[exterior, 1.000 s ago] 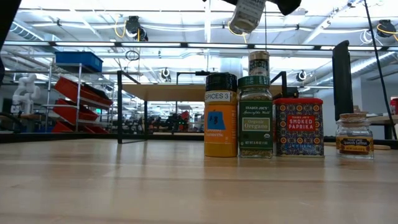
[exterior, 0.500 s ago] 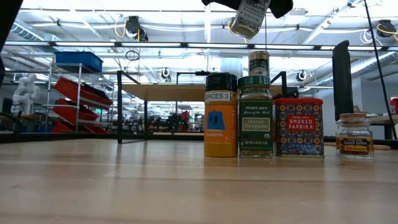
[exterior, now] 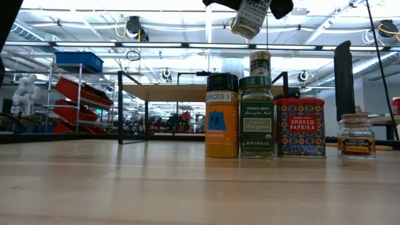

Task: Shelf spices
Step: Put the white seasoning bottle on the shelf, then put the black seasoning bottle on the shelf

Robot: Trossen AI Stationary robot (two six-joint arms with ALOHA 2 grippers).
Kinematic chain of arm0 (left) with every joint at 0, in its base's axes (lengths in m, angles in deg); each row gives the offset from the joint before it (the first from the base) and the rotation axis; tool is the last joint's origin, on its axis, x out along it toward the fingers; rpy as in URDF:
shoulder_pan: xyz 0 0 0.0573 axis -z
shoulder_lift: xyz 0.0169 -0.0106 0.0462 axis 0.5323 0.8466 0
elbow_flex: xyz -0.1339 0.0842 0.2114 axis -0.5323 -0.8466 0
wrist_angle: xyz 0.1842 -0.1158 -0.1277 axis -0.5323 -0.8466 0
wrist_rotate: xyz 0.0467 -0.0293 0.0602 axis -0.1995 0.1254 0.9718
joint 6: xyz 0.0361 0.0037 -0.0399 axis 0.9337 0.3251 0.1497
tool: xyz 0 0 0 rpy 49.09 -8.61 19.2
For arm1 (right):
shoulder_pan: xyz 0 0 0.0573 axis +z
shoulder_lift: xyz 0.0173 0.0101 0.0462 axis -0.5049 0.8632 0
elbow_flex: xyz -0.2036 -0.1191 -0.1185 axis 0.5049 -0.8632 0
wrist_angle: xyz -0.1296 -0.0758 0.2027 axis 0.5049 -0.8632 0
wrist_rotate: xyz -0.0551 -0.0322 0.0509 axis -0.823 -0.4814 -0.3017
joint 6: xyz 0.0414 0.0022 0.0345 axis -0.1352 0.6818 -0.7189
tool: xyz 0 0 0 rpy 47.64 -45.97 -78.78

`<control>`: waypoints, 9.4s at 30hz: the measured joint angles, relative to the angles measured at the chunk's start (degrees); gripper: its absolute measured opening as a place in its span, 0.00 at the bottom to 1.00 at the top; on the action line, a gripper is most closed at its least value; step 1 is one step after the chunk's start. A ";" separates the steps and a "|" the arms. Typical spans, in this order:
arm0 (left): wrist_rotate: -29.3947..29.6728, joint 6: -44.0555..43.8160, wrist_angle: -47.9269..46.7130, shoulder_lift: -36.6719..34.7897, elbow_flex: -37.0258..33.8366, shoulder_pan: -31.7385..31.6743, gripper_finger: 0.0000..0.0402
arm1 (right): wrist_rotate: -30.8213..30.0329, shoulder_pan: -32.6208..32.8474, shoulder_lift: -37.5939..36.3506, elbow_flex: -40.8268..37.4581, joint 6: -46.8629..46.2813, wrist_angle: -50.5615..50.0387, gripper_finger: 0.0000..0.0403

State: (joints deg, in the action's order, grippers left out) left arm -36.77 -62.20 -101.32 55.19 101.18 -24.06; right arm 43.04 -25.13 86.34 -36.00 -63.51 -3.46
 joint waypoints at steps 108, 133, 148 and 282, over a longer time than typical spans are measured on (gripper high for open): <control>30.64 -9.22 -15.35 -6.32 -0.06 7.05 0.93 | 17.42 -39.68 33.21 41.55 20.12 -42.71 0.45; 30.64 -9.29 -15.32 -6.32 -0.06 7.06 0.93 | 16.59 -39.76 34.84 41.55 20.61 -42.49 0.47; 30.56 -9.29 -15.42 -6.29 -0.04 7.06 0.93 | 13.12 -39.76 34.51 41.55 21.61 -43.69 0.55; 0.17 1.81 -19.38 -2.04 2.32 5.04 0.54 | -16.68 22.67 4.04 -4.00 -23.28 -16.06 0.56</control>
State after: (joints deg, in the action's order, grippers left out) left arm -36.60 -60.38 -120.70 53.15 103.49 -19.02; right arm 26.36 -2.47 90.38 -40.00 -86.79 -19.52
